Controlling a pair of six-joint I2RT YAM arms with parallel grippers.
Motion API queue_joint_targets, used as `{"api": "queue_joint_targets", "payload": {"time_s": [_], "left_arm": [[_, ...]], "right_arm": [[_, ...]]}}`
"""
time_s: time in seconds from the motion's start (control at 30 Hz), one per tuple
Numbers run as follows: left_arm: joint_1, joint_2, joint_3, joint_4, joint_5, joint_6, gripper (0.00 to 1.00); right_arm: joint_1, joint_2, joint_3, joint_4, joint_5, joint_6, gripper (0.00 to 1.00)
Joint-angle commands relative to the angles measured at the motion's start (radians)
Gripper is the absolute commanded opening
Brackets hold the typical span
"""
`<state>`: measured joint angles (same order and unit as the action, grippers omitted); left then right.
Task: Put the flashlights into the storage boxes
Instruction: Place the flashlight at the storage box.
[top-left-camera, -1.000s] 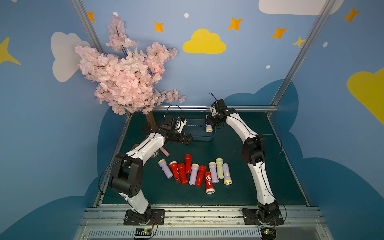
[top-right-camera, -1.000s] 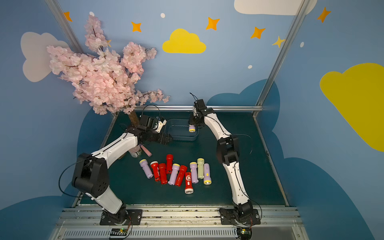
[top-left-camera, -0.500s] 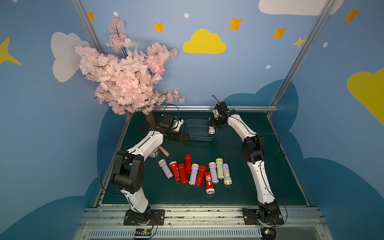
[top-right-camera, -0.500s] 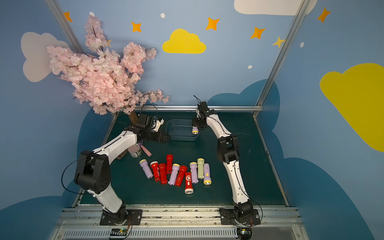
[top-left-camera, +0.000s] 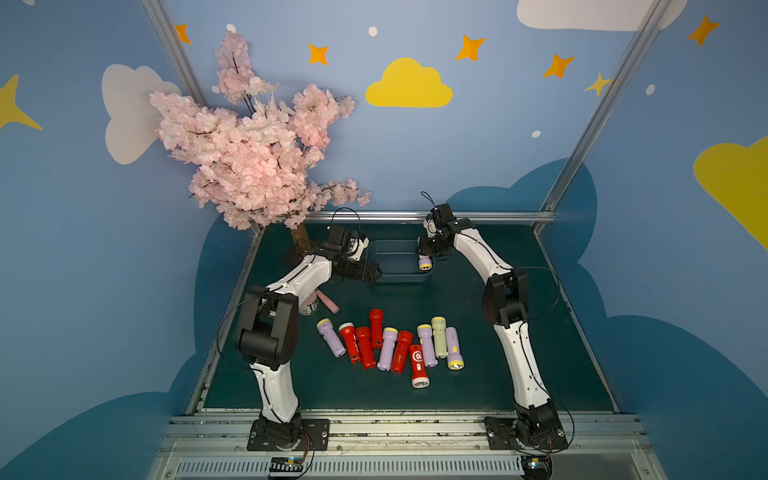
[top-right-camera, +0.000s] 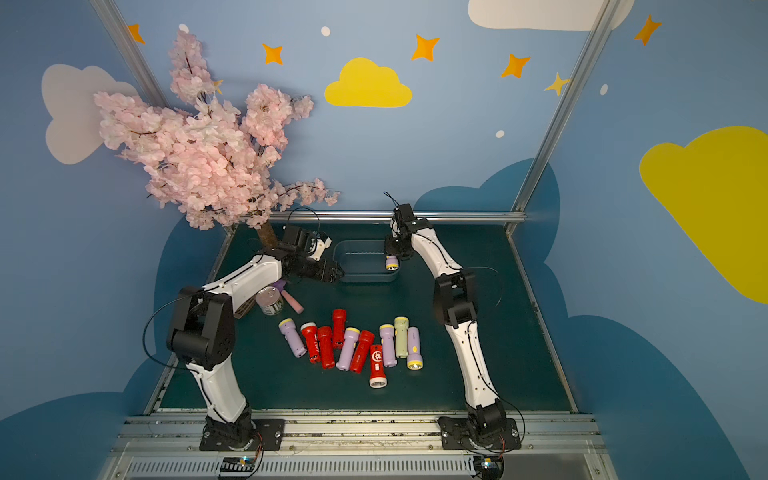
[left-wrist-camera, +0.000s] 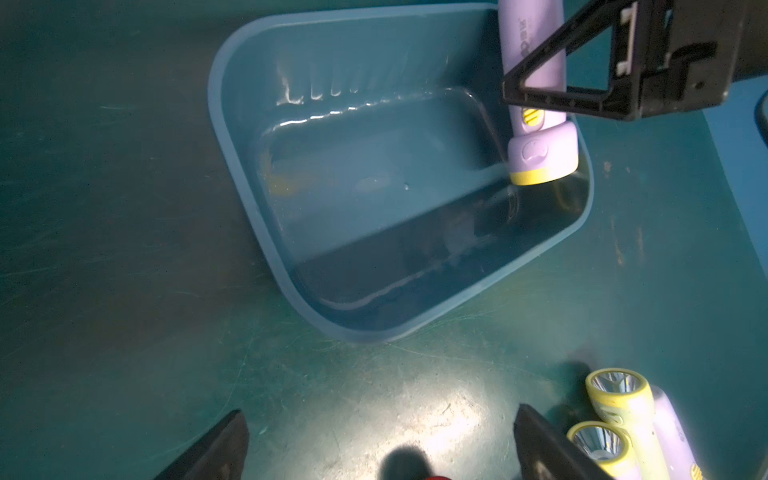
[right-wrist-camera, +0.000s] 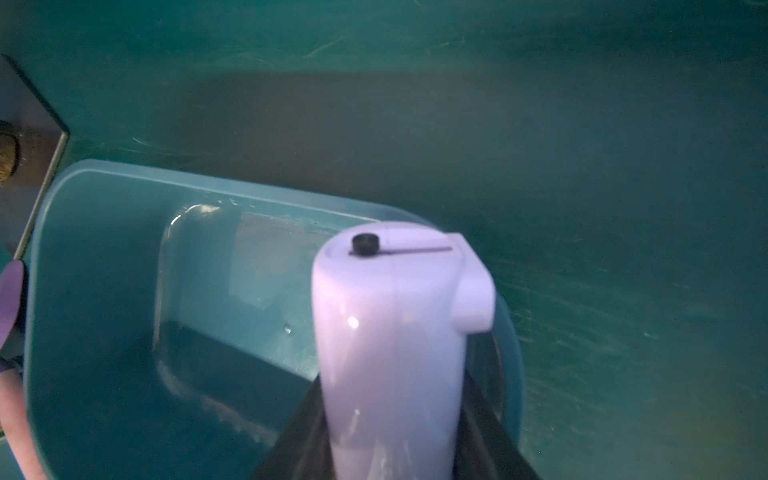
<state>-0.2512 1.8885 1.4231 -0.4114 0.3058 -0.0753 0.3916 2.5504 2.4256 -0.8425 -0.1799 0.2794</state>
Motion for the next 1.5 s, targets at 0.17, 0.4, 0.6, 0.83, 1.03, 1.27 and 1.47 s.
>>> {"api": "queue_joint_targets", "payload": {"time_s": [0.17,0.4,0.6,0.83,1.03,1.27,1.47], "left_arm": [[0.005,0.037,0.053,-0.02,0.038,-0.004,0.99],[0.006,0.047,0.061,-0.023,0.046,-0.013,0.99],[0.003,0.06,0.074,-0.024,0.067,-0.027,0.99],[-0.003,0.067,0.079,-0.032,0.072,-0.033,0.99],[-0.012,0.072,0.077,-0.029,0.087,-0.035,0.99],[-0.027,0.077,0.085,-0.031,0.094,-0.04,0.99],[-0.045,0.056,0.066,-0.038,0.089,-0.04,0.99]], "right_arm": [[0.004,0.035,0.02,-0.111,0.018,-0.025,0.42],[0.009,0.049,0.021,-0.139,0.014,-0.031,0.42],[0.01,0.05,0.014,-0.209,0.04,-0.042,0.41],[0.024,-0.056,-0.197,-0.176,0.039,-0.03,0.4],[0.021,-0.078,-0.239,-0.168,0.048,-0.034,0.41],[0.021,-0.093,-0.221,-0.184,0.053,-0.044,0.46],[0.023,-0.164,-0.208,-0.19,0.083,-0.068,0.53]]}}
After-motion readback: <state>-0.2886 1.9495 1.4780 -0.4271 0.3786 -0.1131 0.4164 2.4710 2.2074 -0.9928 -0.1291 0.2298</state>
